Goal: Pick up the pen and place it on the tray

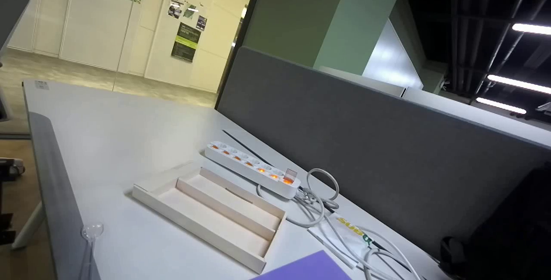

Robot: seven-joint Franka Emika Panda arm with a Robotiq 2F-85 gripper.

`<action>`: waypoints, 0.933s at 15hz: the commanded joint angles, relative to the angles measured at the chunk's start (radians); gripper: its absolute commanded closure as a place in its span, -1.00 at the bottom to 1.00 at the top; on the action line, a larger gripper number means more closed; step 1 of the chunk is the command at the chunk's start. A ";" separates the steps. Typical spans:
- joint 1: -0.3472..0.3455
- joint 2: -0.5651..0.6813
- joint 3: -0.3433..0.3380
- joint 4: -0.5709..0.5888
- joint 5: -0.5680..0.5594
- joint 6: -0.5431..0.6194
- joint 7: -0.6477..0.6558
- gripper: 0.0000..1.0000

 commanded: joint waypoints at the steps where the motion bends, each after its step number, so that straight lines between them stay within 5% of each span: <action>1: 0.017 0.001 -0.014 0.002 -0.003 -0.002 0.003 -1.00; 8: -0.004 0.053 -0.007 -0.052 -0.069 0.080 0.155 -1.00; 14: -0.012 0.180 -0.016 -0.127 -0.091 0.255 0.448 -1.00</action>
